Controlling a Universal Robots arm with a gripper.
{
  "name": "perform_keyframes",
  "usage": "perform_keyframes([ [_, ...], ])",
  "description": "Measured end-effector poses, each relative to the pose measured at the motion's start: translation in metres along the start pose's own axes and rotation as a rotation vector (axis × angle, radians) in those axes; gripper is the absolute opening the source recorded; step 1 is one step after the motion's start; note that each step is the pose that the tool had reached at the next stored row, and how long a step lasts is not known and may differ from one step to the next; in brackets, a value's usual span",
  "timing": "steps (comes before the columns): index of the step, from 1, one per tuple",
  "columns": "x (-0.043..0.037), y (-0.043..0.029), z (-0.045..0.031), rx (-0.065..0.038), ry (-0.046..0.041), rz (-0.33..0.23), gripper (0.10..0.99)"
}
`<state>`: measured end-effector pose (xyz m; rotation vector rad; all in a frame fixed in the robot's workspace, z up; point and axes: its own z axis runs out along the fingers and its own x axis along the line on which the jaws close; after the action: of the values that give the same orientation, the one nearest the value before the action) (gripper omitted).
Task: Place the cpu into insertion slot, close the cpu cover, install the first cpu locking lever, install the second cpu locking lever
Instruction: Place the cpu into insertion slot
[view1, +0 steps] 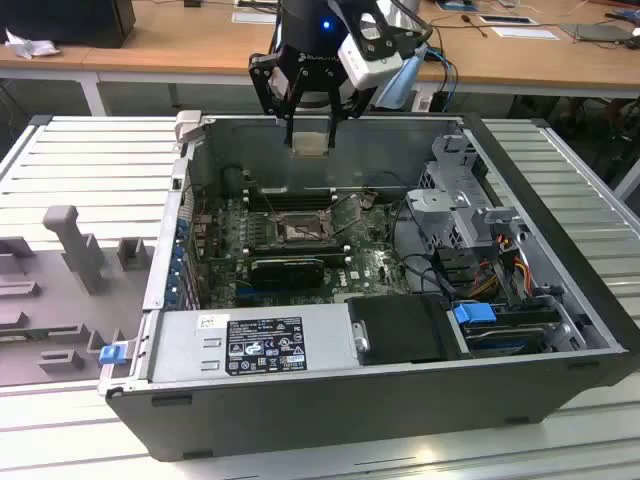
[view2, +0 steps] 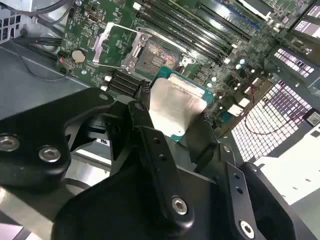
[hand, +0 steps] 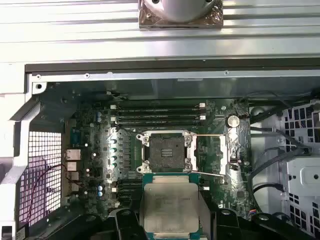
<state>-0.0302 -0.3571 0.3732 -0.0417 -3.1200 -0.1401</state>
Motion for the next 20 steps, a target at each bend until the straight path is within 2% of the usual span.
perform_keyframes([
  [2, 0.0, 0.0, 0.0, -0.002, -0.0076, 0.084, 0.529],
  [3, 0.0, 0.0, 0.0002, -0.002, -0.0092, 0.103, 0.529],
  [11, -0.0001, -0.0003, 0.0029, -0.002, -0.0092, 0.121, 0.529],
  [20, -0.0001, -0.0003, 0.0033, -0.004, -0.0197, 0.239, 0.529],
])
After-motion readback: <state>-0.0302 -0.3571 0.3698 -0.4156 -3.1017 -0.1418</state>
